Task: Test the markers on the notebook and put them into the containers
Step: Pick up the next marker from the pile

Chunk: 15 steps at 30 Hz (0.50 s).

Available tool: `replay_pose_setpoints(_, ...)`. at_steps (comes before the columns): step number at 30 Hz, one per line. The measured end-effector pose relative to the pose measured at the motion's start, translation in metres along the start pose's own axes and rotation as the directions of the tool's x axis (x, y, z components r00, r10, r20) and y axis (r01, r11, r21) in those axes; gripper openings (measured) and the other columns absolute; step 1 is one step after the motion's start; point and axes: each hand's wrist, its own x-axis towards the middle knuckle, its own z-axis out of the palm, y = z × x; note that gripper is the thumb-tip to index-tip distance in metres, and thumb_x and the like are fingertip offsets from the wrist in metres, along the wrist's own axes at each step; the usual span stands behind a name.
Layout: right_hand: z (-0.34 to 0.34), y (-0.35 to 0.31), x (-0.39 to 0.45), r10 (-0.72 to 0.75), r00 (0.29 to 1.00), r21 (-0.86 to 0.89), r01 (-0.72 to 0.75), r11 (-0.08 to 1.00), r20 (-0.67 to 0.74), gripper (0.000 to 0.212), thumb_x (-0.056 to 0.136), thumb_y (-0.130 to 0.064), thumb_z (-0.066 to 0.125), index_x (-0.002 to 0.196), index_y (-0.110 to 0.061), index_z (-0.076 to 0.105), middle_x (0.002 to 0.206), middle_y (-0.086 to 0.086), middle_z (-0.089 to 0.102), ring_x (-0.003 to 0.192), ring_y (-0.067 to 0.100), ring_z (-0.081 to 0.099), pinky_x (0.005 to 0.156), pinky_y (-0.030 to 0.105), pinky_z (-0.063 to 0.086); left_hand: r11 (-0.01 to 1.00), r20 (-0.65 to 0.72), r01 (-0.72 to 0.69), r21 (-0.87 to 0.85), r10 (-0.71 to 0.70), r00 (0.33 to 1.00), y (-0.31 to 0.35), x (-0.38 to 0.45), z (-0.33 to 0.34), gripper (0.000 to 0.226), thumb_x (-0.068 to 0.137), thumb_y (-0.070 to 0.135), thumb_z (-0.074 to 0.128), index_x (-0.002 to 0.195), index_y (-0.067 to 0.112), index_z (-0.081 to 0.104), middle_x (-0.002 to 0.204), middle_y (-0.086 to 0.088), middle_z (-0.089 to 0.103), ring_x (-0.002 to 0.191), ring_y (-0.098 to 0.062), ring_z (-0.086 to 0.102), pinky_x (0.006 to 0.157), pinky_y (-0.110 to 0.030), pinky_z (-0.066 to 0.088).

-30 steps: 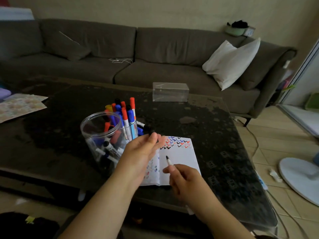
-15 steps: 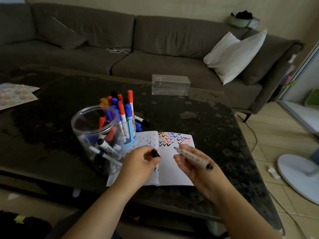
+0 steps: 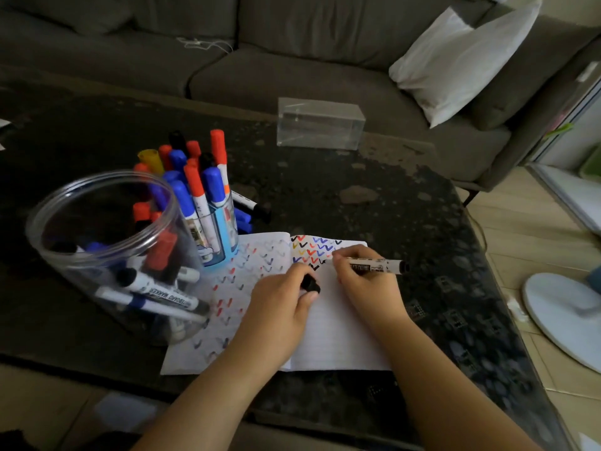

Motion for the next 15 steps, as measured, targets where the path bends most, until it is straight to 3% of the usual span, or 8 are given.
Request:
replay_pose_setpoints(3, 0.002, 0.008, 0.003, -0.057, 0.997, 0.018, 0.058, 0.998, -0.046, 0.016, 0.088, -0.016, 0.064, 0.075, -0.009, 0.057, 0.055, -0.010, 0.053, 0.048, -0.001, 0.045, 0.047, 0.013, 0.036, 0.996, -0.007, 0.002, 0.089, -0.001, 1.000, 0.001, 0.002, 0.003, 0.023, 0.098, 0.028, 0.042, 0.120, 0.024, 0.042, 0.096, 0.011, 0.044, 0.101, -0.011, 0.047, 0.089, -0.023, 0.030)
replay_pose_setpoints(6, 0.002, 0.012, 0.004, -0.078, 0.997, 0.013, 0.078, 0.997, -0.027, 0.021, 0.088, -0.017, 0.063, 0.071, -0.010, 0.053, 0.047, -0.014, 0.049, 0.044, -0.002, 0.042, 0.044, 0.011, 0.032, 0.993, -0.017, 0.022, 0.117, -0.020, 1.000, -0.001, 0.003, 0.006, 0.020, 0.098, 0.029, 0.040, 0.117, 0.024, 0.041, 0.097, 0.012, 0.044, 0.095, -0.009, 0.041, 0.094, -0.025, 0.027)
replay_pose_setpoints(10, 0.003, 0.014, 0.005, -0.095, 0.995, -0.033, 0.095, 0.995, -0.007, 0.017, 0.088, -0.020, 0.065, 0.076, -0.008, 0.059, 0.057, -0.009, 0.055, 0.047, -0.002, 0.046, 0.046, 0.011, 0.035, 0.994, -0.032, 0.042, 0.097, -0.039, 0.999, -0.003, 0.003, 0.008, 0.018, 0.098, 0.030, 0.040, 0.115, 0.025, 0.041, 0.097, 0.014, 0.044, 0.088, -0.002, 0.031, 0.096, -0.024, 0.028)
replay_pose_setpoints(15, 0.004, 0.015, 0.007, -0.112, 0.993, -0.095, 0.114, 0.989, 0.022, 0.018, 0.088, -0.017, 0.064, 0.073, -0.009, 0.058, 0.055, -0.007, 0.052, 0.046, 0.001, 0.045, 0.044, 0.012, 0.033, 0.991, -0.017, 0.059, 0.117, -0.057, 0.998, -0.003, 0.004, 0.009, 0.018, 0.098, 0.031, 0.039, 0.115, 0.026, 0.040, 0.099, 0.013, 0.045, 0.097, -0.006, 0.037, 0.101, -0.026, 0.027)
